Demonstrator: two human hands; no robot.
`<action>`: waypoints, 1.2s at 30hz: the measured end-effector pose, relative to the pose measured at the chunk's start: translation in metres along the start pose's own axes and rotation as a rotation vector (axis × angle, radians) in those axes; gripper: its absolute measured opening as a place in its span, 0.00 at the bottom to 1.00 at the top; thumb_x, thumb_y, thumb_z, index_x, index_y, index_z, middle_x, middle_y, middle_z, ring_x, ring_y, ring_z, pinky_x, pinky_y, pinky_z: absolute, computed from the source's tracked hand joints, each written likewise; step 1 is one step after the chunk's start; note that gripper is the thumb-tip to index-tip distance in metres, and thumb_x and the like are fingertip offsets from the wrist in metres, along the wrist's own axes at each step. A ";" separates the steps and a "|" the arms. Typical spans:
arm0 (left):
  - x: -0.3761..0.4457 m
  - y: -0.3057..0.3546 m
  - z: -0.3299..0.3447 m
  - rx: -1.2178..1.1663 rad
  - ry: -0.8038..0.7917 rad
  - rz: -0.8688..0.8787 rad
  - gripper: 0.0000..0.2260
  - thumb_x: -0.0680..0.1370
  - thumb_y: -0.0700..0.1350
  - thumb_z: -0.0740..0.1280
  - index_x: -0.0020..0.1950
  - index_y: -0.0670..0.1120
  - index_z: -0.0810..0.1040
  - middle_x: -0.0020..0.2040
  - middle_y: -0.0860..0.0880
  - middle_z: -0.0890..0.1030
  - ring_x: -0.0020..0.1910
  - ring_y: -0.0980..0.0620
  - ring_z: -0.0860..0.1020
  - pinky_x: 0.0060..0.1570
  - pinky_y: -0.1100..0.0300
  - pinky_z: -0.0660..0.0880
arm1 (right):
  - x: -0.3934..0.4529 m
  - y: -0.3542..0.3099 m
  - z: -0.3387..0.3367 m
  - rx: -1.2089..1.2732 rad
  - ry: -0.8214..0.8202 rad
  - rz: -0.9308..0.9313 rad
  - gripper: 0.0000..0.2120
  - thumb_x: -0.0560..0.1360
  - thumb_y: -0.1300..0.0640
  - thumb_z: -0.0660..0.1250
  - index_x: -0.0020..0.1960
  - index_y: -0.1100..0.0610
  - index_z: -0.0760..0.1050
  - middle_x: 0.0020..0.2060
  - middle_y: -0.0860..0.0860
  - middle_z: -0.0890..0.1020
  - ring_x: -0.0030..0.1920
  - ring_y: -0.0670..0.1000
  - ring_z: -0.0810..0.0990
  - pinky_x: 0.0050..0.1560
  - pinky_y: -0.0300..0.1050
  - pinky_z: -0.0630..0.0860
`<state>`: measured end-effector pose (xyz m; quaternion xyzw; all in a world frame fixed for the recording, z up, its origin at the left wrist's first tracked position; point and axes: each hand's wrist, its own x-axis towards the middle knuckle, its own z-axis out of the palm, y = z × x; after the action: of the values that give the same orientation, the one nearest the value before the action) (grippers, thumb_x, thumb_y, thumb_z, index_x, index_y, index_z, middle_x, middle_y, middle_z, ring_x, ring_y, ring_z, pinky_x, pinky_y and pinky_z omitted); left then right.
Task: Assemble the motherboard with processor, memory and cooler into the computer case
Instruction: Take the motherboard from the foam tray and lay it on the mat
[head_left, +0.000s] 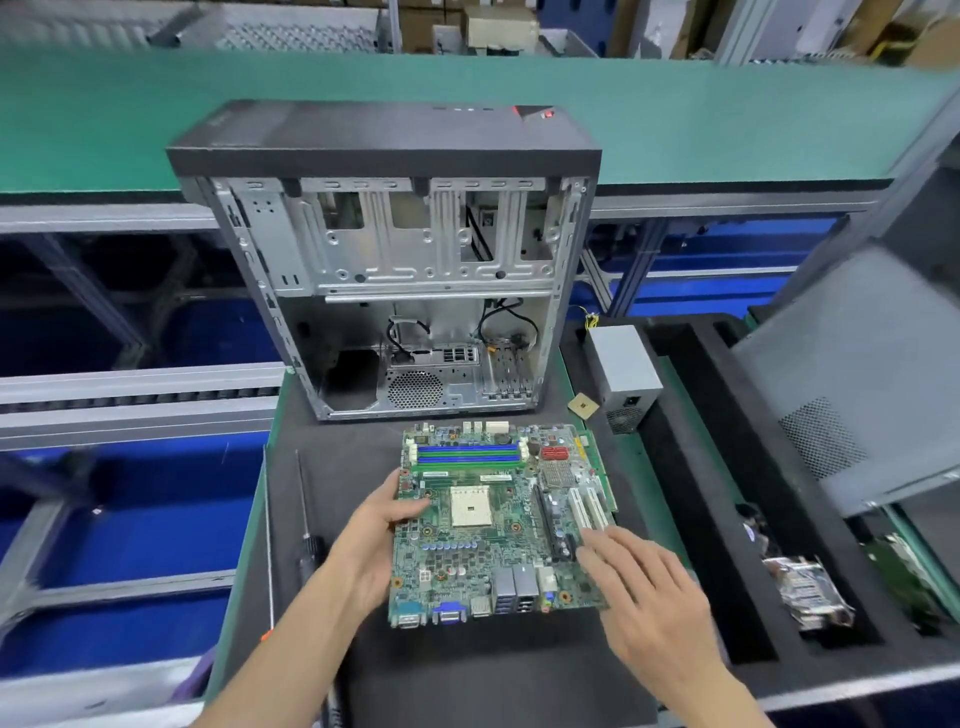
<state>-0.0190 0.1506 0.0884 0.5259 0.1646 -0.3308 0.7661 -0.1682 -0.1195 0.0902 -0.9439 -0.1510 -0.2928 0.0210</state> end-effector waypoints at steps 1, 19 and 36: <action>-0.001 -0.001 -0.005 0.023 0.017 0.011 0.22 0.75 0.34 0.67 0.62 0.58 0.74 0.44 0.61 0.86 0.40 0.63 0.84 0.30 0.53 0.81 | -0.005 0.002 0.001 0.062 -0.050 0.042 0.23 0.72 0.71 0.56 0.63 0.59 0.75 0.61 0.56 0.82 0.61 0.56 0.79 0.59 0.52 0.74; 0.016 -0.031 -0.018 0.134 0.293 0.145 0.18 0.80 0.42 0.67 0.68 0.55 0.70 0.69 0.51 0.72 0.64 0.51 0.71 0.67 0.45 0.64 | 0.041 -0.010 0.065 1.098 -0.337 1.390 0.28 0.80 0.54 0.70 0.77 0.54 0.65 0.74 0.54 0.70 0.70 0.50 0.70 0.65 0.46 0.67; 0.017 -0.040 -0.014 0.956 0.482 0.332 0.28 0.80 0.47 0.69 0.76 0.40 0.66 0.56 0.51 0.67 0.53 0.45 0.77 0.58 0.51 0.76 | 0.033 -0.017 0.070 0.691 -0.316 1.232 0.24 0.79 0.53 0.72 0.72 0.57 0.72 0.62 0.53 0.74 0.66 0.56 0.70 0.63 0.51 0.69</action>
<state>-0.0326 0.1483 0.0453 0.8944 0.0817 -0.1138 0.4249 -0.1093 -0.0858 0.0496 -0.8282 0.3231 -0.0234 0.4573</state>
